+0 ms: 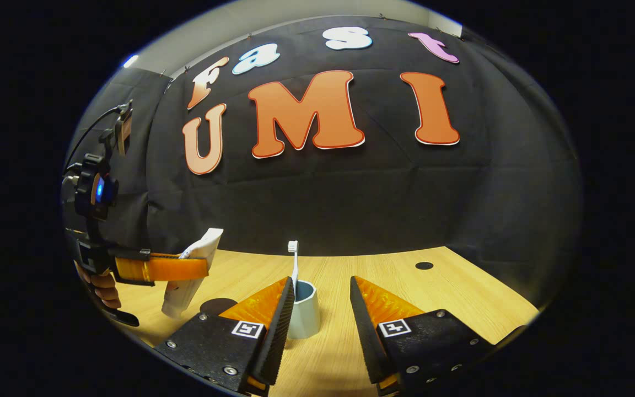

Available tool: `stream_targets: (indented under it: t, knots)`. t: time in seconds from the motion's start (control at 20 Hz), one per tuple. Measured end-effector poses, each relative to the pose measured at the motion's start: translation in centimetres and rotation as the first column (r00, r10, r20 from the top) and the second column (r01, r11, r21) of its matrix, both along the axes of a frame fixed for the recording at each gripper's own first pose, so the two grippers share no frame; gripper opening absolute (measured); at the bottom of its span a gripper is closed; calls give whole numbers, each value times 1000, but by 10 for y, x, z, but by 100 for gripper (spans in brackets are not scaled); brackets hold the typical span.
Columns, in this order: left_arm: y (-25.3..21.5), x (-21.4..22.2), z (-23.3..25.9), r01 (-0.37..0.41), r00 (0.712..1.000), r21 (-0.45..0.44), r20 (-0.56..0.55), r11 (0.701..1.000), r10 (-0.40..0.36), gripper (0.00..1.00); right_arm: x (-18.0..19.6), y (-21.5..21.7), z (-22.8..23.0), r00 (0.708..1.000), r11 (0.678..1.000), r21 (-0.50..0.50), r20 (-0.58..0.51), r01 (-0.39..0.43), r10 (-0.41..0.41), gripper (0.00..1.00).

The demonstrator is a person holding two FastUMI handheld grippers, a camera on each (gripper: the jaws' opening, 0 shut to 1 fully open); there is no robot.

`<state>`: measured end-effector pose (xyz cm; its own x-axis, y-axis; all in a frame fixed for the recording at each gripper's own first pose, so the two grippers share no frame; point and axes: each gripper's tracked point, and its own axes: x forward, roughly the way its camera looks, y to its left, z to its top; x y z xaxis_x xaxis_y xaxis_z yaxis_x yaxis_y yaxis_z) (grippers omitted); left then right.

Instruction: Put the toothbrush and toothpaste on the desktop into the cup, then pick up the cup and place it on the coaster on the desktop.

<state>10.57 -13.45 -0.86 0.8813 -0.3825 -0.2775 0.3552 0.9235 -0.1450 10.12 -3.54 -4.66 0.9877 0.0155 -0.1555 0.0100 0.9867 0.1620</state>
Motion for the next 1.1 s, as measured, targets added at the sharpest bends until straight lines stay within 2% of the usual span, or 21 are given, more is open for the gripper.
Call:
stream_targets:
  t: [0.4,0.8,1.1]
  knots:
    - [-39,32,18,47,994,-83,101,995,-38,14,-16,6,-6,999,999,-26,-26,-26,25,70]
    - [-59,59,26,57,986,-206,165,977,-23,14,-22,20,-13,996,995,-64,-53,-76,73,70]
    - [-71,80,34,61,969,-206,248,977,-8,14,-23,20,-18,995,995,-53,-62,-80,77,71]
